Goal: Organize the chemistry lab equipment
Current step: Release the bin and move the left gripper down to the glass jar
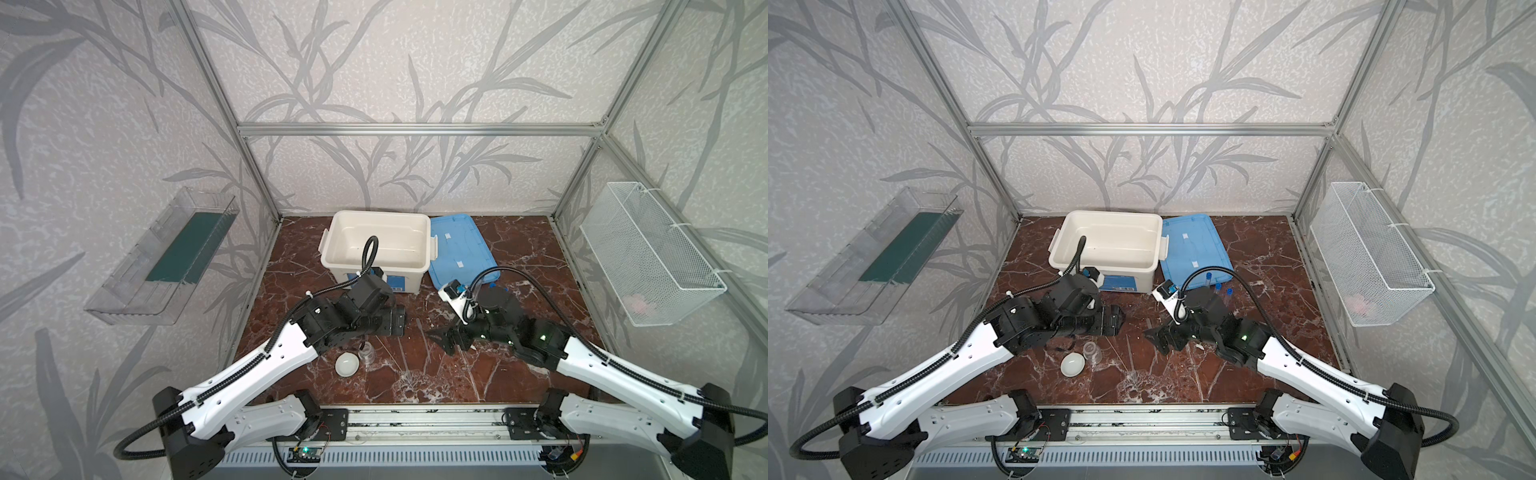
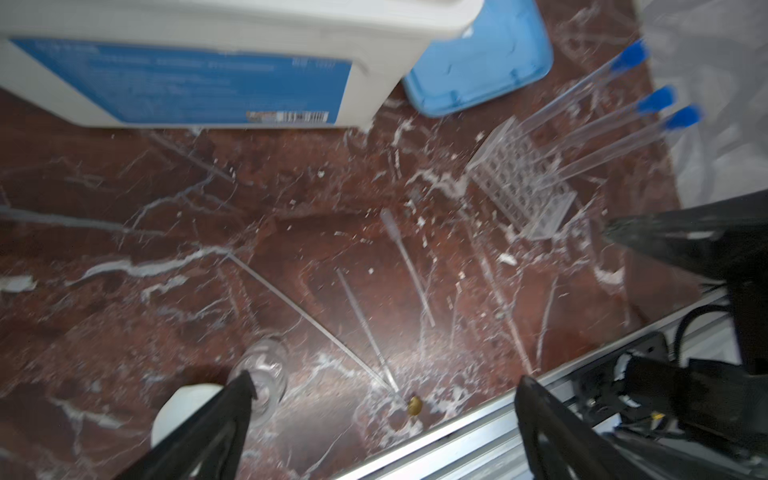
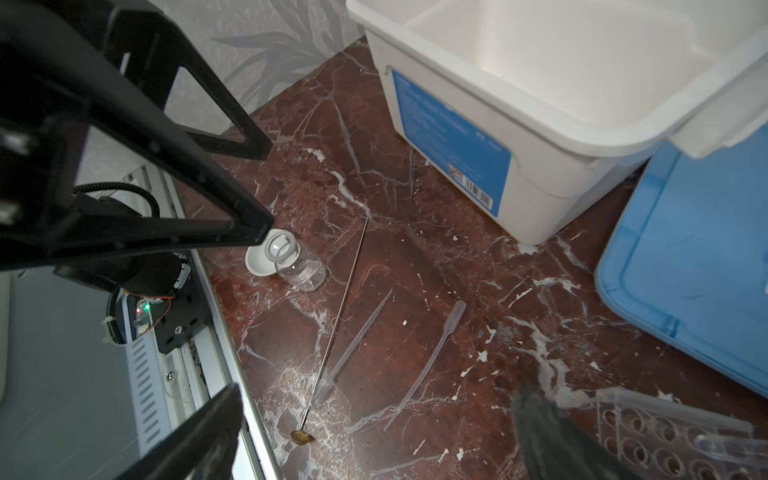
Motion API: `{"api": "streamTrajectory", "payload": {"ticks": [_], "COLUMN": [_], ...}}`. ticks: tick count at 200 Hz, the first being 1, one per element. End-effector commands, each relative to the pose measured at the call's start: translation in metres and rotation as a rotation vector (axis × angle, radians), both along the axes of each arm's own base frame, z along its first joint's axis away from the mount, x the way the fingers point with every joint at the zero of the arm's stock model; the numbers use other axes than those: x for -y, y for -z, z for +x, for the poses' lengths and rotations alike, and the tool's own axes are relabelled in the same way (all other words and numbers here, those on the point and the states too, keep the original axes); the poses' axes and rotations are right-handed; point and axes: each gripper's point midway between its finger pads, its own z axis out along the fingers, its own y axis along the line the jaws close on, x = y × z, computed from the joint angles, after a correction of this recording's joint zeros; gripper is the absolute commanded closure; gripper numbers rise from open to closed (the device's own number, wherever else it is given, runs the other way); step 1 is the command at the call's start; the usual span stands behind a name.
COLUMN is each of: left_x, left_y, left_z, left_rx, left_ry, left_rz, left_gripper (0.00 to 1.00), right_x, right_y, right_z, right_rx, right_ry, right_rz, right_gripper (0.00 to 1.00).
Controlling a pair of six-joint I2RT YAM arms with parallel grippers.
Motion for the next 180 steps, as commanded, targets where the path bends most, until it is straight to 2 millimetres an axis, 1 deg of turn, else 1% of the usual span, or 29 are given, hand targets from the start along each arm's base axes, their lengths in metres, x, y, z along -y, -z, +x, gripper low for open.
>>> {"api": "streamTrajectory", "payload": {"ticks": [1,21,43,69,79,98,103,112,130,151,180], "left_x": [-0.032,-0.034,-0.036,-0.046,-0.049,-0.05,-0.05,-0.048,-0.05,-0.058,-0.055], "left_y": [0.043,0.063,0.083,0.102,0.106,0.114,0.116,0.119,0.124,0.129,0.135], "left_z": [-0.024,-0.024,-0.025,-0.025,-0.025,-0.026,-0.026,-0.026,-0.027,-0.026,-0.024], "left_rx": [-0.121,-0.137,-0.168,-0.198,-0.211,-0.231,-0.237,-0.246,-0.25,-0.248,-0.246], "left_ry": [0.018,0.003,-0.009,-0.04,-0.056,-0.053,-0.052,-0.05,-0.05,-0.062,-0.065], "left_rz": [0.175,0.197,0.232,0.308,0.328,0.359,0.361,0.362,0.373,0.422,0.408], "left_gripper": [0.01,0.05,0.07,0.17,0.21,0.23,0.27,0.29,0.29,0.29,0.31], "right_x": [-0.011,-0.017,-0.021,-0.023,-0.024,-0.023,-0.023,-0.022,-0.021,-0.021,-0.022], "right_y": [0.0,0.008,0.016,0.023,0.024,0.025,0.025,0.025,0.024,0.022,0.021], "right_z": [-0.001,0.0,0.002,0.0,0.0,-0.001,-0.001,0.0,0.001,0.002,0.003], "right_rx": [0.002,-0.003,-0.027,-0.042,-0.044,-0.043,-0.041,-0.038,-0.032,-0.025,-0.024], "right_ry": [0.004,0.013,0.026,0.024,0.027,0.031,0.033,0.038,0.044,0.046,0.047], "right_rz": [0.034,0.022,0.01,0.001,-0.001,-0.004,-0.003,-0.007,-0.016,-0.016,-0.016], "right_gripper": [0.01,0.01,0.01,0.01,0.01,0.01,0.01,0.01,0.01,0.01,0.01]}}
